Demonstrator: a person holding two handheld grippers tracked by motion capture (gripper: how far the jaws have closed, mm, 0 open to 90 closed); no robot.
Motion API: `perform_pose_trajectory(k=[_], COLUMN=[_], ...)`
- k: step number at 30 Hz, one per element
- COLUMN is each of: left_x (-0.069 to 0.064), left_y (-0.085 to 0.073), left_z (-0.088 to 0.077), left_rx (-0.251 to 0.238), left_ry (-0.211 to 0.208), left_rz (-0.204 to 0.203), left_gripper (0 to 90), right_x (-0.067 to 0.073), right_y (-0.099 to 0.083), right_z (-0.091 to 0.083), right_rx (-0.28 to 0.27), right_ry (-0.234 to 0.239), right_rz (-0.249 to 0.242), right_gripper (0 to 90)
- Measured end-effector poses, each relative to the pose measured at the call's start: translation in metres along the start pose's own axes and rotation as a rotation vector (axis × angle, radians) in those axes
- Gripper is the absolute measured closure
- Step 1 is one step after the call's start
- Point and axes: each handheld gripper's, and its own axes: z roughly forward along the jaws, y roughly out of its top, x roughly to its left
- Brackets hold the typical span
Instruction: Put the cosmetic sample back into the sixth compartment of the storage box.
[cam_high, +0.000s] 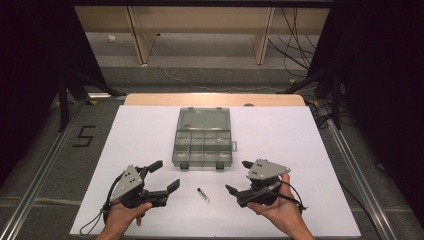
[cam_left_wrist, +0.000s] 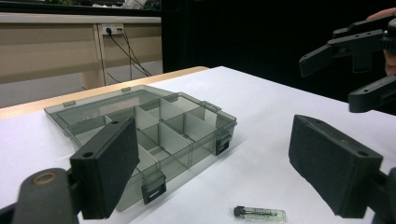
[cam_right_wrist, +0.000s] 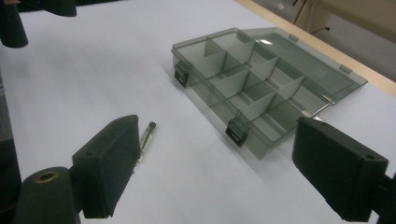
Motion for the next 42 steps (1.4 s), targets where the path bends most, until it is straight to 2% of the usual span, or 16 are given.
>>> perform_pose_trajectory(k=[4,7,15,19,26,27,34,42], left_x=[0.000,0.000,0.000,0.000,0.000,0.000,0.000,0.000], left_y=[0.000,0.000,0.000,0.000,0.000,0.000,0.000,0.001], left_z=[0.000,0.000,0.000,0.000,0.000,0.000,0.000,0.000], left_rx=[0.000,0.000,0.000,0.000,-0.001,-0.001,-0.002,-0.004], left_ry=[0.000,0.001,-0.001,-0.004,-0.003,-0.004,-0.002,-0.003], left_rz=[0.000,0.002,0.006,0.008,0.007,0.008,0.008,0.007], left_gripper=[15.7,15.8,15.7,15.8,15.7,15.7,15.8,15.8], right_x=[0.000,0.000,0.003,0.006,0.014,0.016,0.020,0.024], right_y=[0.010,0.016,0.026,0.033,0.041,0.042,0.043,0.041], right_z=[0.009,0.016,0.023,0.031,0.058,0.062,0.081,0.096], right_rx=[0.046,0.055,0.091,0.133,0.221,0.237,0.328,0.409], right_ry=[0.008,0.020,0.045,0.064,0.095,0.106,0.168,0.203], right_rz=[-0.017,-0.042,-0.066,-0.085,-0.115,-0.103,-0.124,-0.148], right_gripper=[17.9,18.8,20.3,20.4,23.1,24.3,28.0,31.0])
